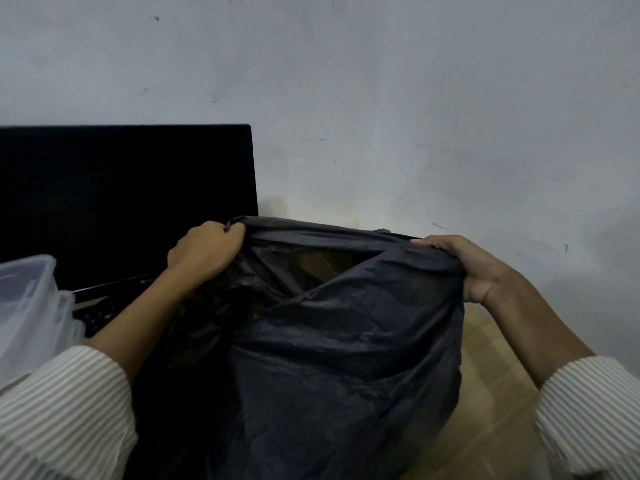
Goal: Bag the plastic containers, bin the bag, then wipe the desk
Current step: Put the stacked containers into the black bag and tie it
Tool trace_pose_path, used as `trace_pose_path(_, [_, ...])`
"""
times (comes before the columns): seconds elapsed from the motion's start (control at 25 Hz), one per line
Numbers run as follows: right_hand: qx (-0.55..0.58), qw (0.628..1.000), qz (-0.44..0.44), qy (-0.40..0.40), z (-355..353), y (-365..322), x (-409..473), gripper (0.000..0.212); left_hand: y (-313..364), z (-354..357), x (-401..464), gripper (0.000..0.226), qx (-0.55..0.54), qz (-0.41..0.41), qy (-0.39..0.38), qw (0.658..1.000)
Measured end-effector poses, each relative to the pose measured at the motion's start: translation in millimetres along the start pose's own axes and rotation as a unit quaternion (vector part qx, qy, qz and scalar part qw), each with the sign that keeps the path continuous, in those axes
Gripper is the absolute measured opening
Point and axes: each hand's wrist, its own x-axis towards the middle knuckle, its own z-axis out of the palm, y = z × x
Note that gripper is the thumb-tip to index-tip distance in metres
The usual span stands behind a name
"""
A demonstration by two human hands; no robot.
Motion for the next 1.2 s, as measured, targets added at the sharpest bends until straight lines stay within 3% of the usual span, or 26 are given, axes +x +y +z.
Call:
trace_pose_path(0.08, [0.013, 1.0, -0.007, -0.012, 2, -1, 1, 0.022, 10, -2, -6, 0.052, 0.116, 0.123, 0.057, 0.984])
trace_pose_path(0.16, [0.014, 0.999, -0.02, -0.033, 6, -3, -1, 0.026, 30, -4, -12, 0.074, 0.081, 0.307, 0.075, 0.945])
trace_pose_path(0.2, [0.02, 0.998, -0.031, -0.05, 8, -5, -2, 0.031, 44, 0, -13, 0.08, 0.089, 0.372, 0.038, 0.923])
trace_pose_path(0.28, [0.03, 0.994, -0.056, -0.086, 12, -10, -6, 0.042, 66, 17, -15, 0.074, 0.146, 0.407, -0.064, 0.9])
trace_pose_path(0.4, [-0.14, 0.984, -0.059, -0.096, 6, -17, -14, 0.051, 78, 37, -7, 0.022, 0.054, 0.366, -0.131, 0.92])
trace_pose_path(0.48, [-0.33, 0.937, -0.036, -0.111, -1, -21, -13, 0.046, 75, 32, 0, 0.015, 0.009, 0.339, -0.101, 0.936])
trace_pose_path(0.56, [-0.453, 0.89, -0.051, -0.024, -4, -22, -4, 0.03, 74, 21, 5, 0.018, 0.039, 0.322, -0.049, 0.945])
trace_pose_path(0.64, [-0.484, 0.865, -0.086, 0.103, -4, -19, 9, 0.017, 72, 8, 5, 0.024, 0.067, 0.271, 0.025, 0.96])
trace_pose_path(0.76, [-0.413, 0.886, -0.116, 0.173, -2, -9, 21, 0.016, 60, -5, 5, 0.029, 0.098, 0.206, 0.101, 0.968])
trace_pose_path(0.88, [-0.115, 0.989, -0.068, 0.057, 9, -2, 21, 0.014, 48, -12, 1, 0.029, 0.083, 0.168, 0.12, 0.975])
trace_pose_path(0.96, [0.031, 0.999, -0.028, -0.027, 16, 4, 19, 0.017, 41, -12, -1, 0.029, 0.059, 0.144, 0.107, 0.982])
trace_pose_path(1.08, [0.026, 0.997, -0.015, -0.074, 25, 5, 11, 0.02, 27, -15, 2, 0.028, 0.06, 0.111, 0.101, 0.987])
trace_pose_path(1.2, [0.02, 0.997, -0.032, -0.072, 27, 0, 0, 0.034, 15, -18, 2, 0.029, 0.095, 0.084, 0.085, 0.988])
